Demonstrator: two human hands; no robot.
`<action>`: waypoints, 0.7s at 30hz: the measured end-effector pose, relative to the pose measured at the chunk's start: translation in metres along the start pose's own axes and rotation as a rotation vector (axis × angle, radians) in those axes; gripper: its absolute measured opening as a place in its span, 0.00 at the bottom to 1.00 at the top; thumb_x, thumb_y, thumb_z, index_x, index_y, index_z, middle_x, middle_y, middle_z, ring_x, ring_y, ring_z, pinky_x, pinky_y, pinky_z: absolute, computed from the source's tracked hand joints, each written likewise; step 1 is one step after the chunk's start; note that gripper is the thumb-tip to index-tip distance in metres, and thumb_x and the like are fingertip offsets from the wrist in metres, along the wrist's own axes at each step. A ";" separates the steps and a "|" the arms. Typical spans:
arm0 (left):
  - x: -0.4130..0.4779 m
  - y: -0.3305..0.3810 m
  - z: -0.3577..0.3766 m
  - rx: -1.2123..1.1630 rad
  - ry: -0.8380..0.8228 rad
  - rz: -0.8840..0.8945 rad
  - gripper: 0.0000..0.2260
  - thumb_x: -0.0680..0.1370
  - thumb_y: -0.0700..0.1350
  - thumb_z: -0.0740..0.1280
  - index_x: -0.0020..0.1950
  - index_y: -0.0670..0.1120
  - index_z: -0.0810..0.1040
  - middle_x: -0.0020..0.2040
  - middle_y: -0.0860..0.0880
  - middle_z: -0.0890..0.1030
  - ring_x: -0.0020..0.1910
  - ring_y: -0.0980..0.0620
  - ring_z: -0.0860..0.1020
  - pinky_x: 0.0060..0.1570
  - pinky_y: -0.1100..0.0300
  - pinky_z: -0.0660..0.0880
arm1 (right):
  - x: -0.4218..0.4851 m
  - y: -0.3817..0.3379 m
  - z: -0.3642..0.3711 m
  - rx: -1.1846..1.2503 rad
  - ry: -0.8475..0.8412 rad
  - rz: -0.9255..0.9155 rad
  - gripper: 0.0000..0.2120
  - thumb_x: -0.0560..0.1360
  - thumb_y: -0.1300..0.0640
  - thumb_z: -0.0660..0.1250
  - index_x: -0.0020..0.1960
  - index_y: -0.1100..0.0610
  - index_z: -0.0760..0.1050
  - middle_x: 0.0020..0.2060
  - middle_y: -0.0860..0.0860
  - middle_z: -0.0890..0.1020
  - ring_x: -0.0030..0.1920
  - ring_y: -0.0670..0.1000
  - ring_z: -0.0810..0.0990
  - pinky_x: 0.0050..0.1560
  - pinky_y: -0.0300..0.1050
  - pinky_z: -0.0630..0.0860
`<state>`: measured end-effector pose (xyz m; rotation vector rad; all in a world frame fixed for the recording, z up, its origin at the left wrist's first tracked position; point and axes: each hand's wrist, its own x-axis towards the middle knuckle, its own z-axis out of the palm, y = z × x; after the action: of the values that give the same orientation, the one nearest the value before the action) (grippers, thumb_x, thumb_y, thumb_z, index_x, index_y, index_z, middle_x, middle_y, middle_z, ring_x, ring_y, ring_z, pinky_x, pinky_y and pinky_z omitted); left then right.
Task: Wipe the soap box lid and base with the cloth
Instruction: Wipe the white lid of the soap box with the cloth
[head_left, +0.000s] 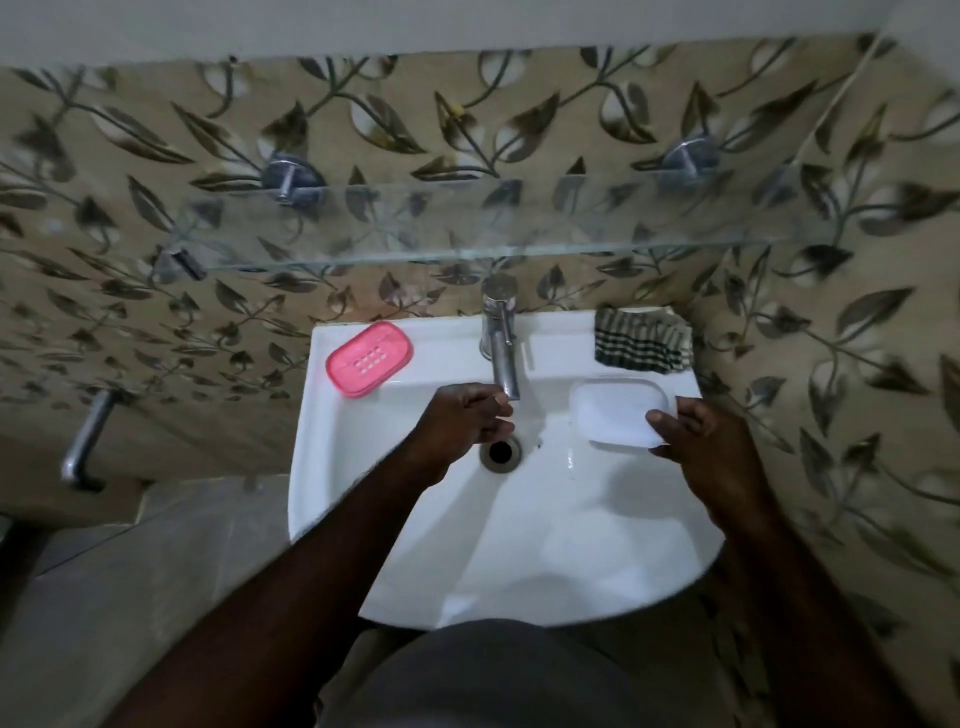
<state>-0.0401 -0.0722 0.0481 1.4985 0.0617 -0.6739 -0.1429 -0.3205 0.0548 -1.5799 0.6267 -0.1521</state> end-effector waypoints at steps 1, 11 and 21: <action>0.000 -0.002 -0.001 -0.017 0.033 0.019 0.04 0.80 0.38 0.64 0.51 0.40 0.79 0.46 0.41 0.80 0.37 0.48 0.82 0.38 0.62 0.79 | -0.001 0.002 -0.003 -0.024 0.065 -0.008 0.05 0.76 0.65 0.69 0.52 0.61 0.77 0.47 0.57 0.82 0.45 0.53 0.80 0.39 0.38 0.79; -0.015 -0.016 -0.027 -0.114 0.231 -0.042 0.05 0.79 0.41 0.66 0.50 0.40 0.78 0.45 0.40 0.81 0.38 0.45 0.81 0.39 0.58 0.78 | -0.011 0.032 0.027 -0.620 0.320 -0.359 0.17 0.74 0.61 0.72 0.61 0.63 0.77 0.52 0.60 0.83 0.52 0.62 0.80 0.53 0.50 0.74; -0.033 -0.022 -0.043 -0.101 0.317 -0.033 0.04 0.79 0.41 0.66 0.48 0.41 0.80 0.46 0.39 0.81 0.39 0.45 0.81 0.43 0.55 0.78 | -0.013 0.018 0.034 -0.481 0.372 -0.528 0.20 0.75 0.56 0.72 0.64 0.62 0.75 0.58 0.59 0.82 0.57 0.59 0.81 0.56 0.60 0.78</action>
<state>-0.0607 -0.0187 0.0385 1.4974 0.3584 -0.4470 -0.1438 -0.2842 0.0373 -2.1883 0.5377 -0.7478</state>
